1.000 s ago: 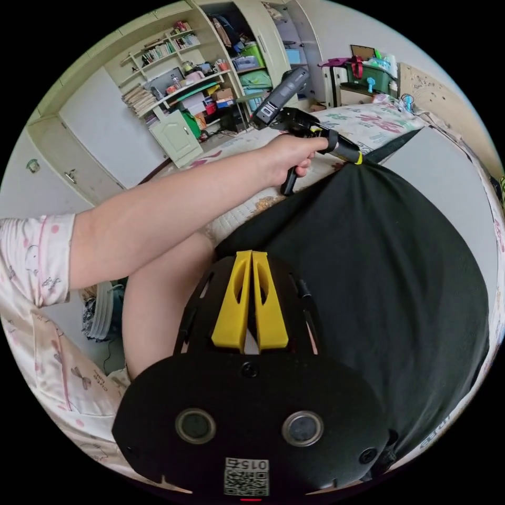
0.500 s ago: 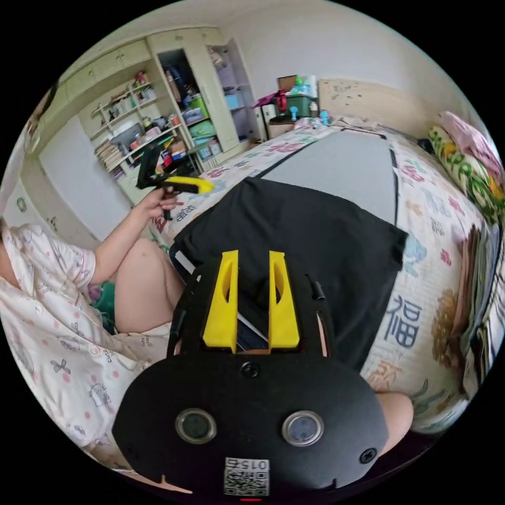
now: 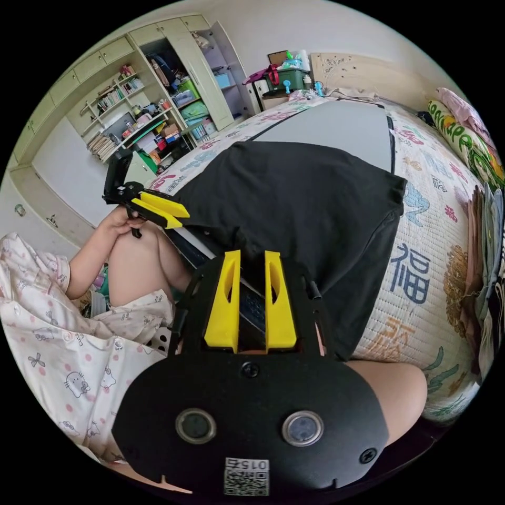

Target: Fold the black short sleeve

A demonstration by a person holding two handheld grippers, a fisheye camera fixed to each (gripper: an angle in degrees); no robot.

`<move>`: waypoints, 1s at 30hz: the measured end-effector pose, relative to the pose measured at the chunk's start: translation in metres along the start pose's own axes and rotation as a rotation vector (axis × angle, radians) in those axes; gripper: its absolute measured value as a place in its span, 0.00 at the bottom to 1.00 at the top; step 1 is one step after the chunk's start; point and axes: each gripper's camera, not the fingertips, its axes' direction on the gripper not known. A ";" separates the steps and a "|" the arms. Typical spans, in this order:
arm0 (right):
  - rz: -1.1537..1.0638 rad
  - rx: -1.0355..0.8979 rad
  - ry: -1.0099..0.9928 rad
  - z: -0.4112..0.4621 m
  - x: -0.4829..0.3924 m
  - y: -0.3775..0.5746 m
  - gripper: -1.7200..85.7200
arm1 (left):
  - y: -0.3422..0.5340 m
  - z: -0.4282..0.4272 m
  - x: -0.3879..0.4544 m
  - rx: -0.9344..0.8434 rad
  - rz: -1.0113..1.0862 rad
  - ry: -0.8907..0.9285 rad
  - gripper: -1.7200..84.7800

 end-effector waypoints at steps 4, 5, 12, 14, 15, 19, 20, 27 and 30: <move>-0.001 -0.013 -0.081 -0.037 -0.005 -0.008 0.10 | 0.000 -0.024 0.019 0.037 -0.025 -0.006 0.10; 0.016 0.019 -0.092 -0.054 -0.002 -0.013 0.10 | -0.002 -0.033 0.028 0.057 -0.033 -0.011 0.10; 0.318 0.262 -0.040 -0.156 0.084 -0.092 0.14 | -0.056 -0.046 0.115 0.217 0.026 0.060 0.10; 0.394 0.267 -0.023 -0.165 0.114 -0.123 0.14 | -0.076 -0.033 0.138 0.223 0.049 0.068 0.11; 0.431 0.270 -0.038 -0.168 0.133 -0.142 0.14 | -0.089 -0.023 0.152 0.215 0.056 0.045 0.11; 0.530 0.268 -0.058 -0.172 0.178 -0.193 0.16 | -0.123 0.004 0.186 0.154 0.088 -0.039 0.13; 0.550 0.274 -0.055 -0.174 0.187 -0.208 0.16 | -0.132 0.008 0.194 0.145 0.098 -0.054 0.13; 0.559 0.209 -0.126 -0.161 0.221 -0.289 0.12 | -0.166 0.015 0.226 0.091 0.125 -0.138 0.13; 0.570 0.264 -0.148 -0.165 0.222 -0.305 0.08 | -0.171 0.003 0.232 0.099 0.125 -0.146 0.10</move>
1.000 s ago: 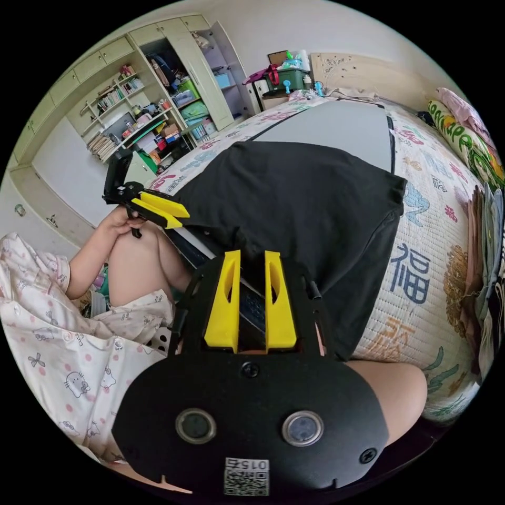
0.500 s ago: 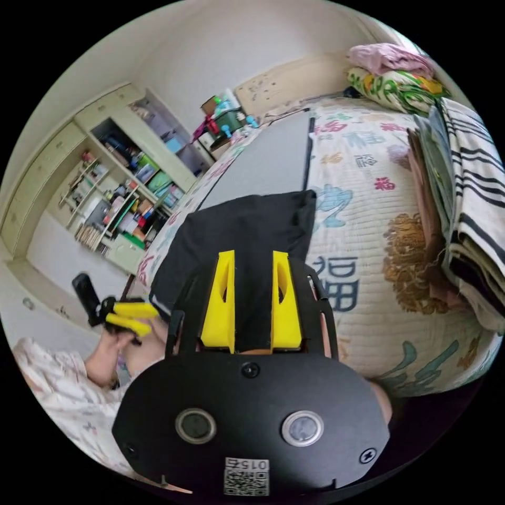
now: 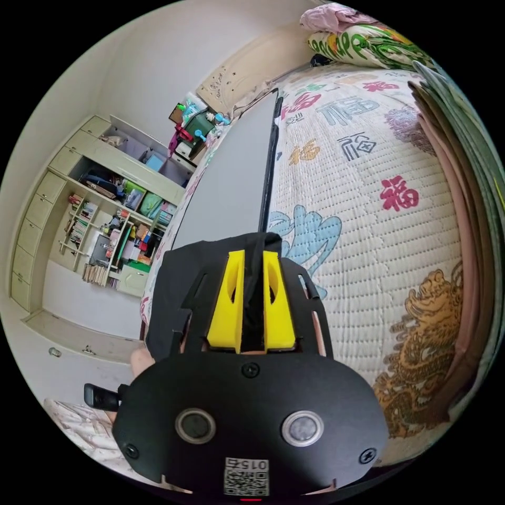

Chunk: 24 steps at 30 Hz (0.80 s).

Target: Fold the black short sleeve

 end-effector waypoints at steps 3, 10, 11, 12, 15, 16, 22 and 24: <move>0.040 0.050 -0.014 -0.003 -0.009 -0.011 0.04 | -0.009 -0.012 0.002 -0.016 -0.006 0.034 0.04; -0.015 0.073 0.088 0.013 -0.049 -0.025 0.02 | -0.027 -0.034 0.023 -0.060 0.093 0.069 0.01; -0.008 0.060 0.100 0.021 -0.052 -0.024 0.02 | -0.029 -0.039 0.025 -0.059 0.104 0.055 0.01; -0.001 0.053 0.105 0.029 -0.055 -0.022 0.02 | -0.031 -0.046 0.025 -0.045 0.086 0.057 0.02; 0.019 0.043 0.093 0.045 -0.061 -0.014 0.02 | -0.036 -0.071 0.024 0.028 0.036 0.059 0.03; 0.022 0.045 0.090 0.047 -0.063 -0.013 0.02 | -0.037 -0.074 0.024 0.037 0.028 0.054 0.04; 0.004 0.045 0.104 0.070 -0.089 0.005 0.02 | -0.030 -0.069 0.022 -0.036 -0.029 0.001 0.10; 0.001 0.051 0.102 0.080 -0.097 0.015 0.02 | -0.025 -0.072 0.024 -0.019 -0.047 -0.012 0.09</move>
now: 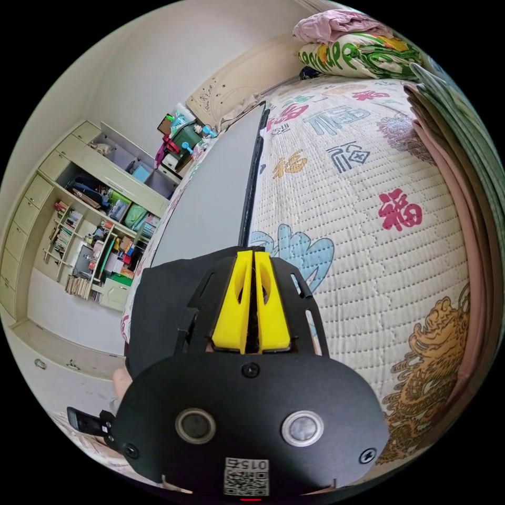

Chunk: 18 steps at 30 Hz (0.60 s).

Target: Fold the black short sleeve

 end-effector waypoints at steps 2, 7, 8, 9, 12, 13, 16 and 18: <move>0.001 0.003 -0.006 0.007 -0.006 0.008 0.02 | 0.001 -0.004 0.002 0.003 -0.004 -0.006 0.09; -0.006 0.006 0.007 0.029 -0.026 0.031 0.02 | -0.004 -0.014 0.011 -0.018 0.028 -0.036 0.09; -0.012 0.006 0.020 0.035 -0.033 0.037 0.02 | -0.005 -0.016 0.013 -0.022 0.037 -0.044 0.09; -0.017 0.018 0.052 0.040 -0.043 0.044 0.02 | -0.006 -0.018 0.014 -0.027 0.040 -0.046 0.09; -0.094 0.077 0.152 0.048 -0.078 0.063 0.02 | -0.009 -0.022 0.013 -0.036 0.026 -0.037 0.09; -0.115 0.087 0.170 0.050 -0.085 0.066 0.02 | -0.009 -0.023 0.013 -0.038 0.025 -0.036 0.09; -0.171 0.077 0.233 0.066 -0.107 0.078 0.02 | -0.010 -0.028 0.013 -0.038 0.009 -0.037 0.09; -0.158 0.074 0.226 0.078 -0.111 0.088 0.02 | -0.010 -0.031 0.015 -0.033 0.007 -0.046 0.08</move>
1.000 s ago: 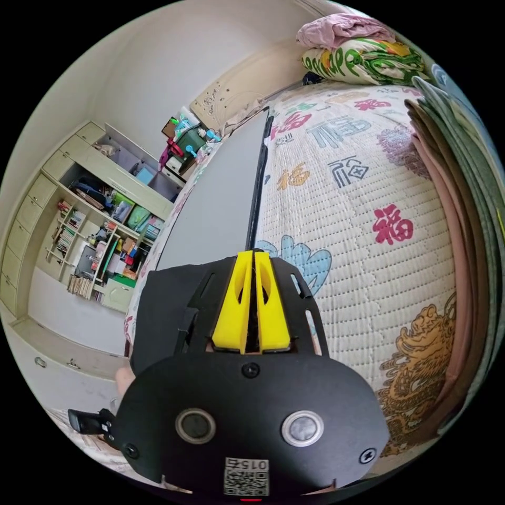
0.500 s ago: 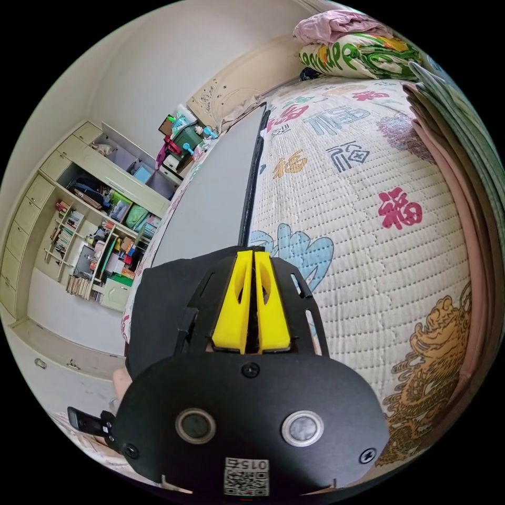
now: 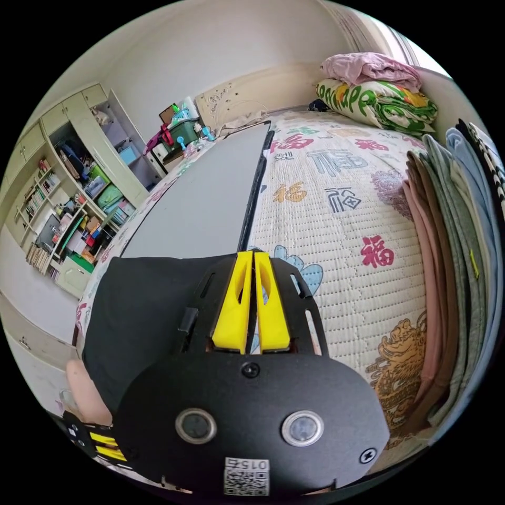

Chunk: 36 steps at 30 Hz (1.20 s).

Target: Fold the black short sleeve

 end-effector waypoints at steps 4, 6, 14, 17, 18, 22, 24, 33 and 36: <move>0.029 -0.055 -0.003 0.025 -0.012 0.012 0.02 | 0.000 -0.003 0.002 0.005 -0.002 -0.013 0.08; 0.012 -0.086 0.014 0.039 -0.029 0.020 0.02 | -0.001 -0.005 0.003 0.009 0.011 -0.027 0.08; 0.029 -0.073 -0.063 0.045 -0.053 0.064 0.02 | -0.004 -0.008 -0.002 0.013 0.009 -0.022 0.06; 0.036 -0.079 -0.086 0.039 -0.060 0.084 0.02 | -0.004 -0.007 -0.003 0.021 0.012 -0.026 0.06; 0.021 -0.099 -0.070 0.036 -0.065 0.090 0.02 | -0.004 -0.007 -0.005 0.024 0.003 -0.021 0.05; 0.080 -0.118 0.032 0.010 -0.070 0.107 0.02 | -0.006 -0.006 -0.013 0.024 -0.028 0.014 0.05; 0.125 -0.059 -0.095 -0.034 -0.081 0.101 0.01 | -0.008 -0.004 -0.020 0.024 -0.040 0.040 0.05; 0.103 0.170 -0.212 -0.286 -0.247 -0.048 0.01 | -0.018 0.003 -0.023 0.019 0.003 0.028 0.04; 0.043 0.291 -0.177 -0.369 -0.301 -0.054 0.01 | -0.019 0.005 -0.022 0.027 0.013 0.016 0.04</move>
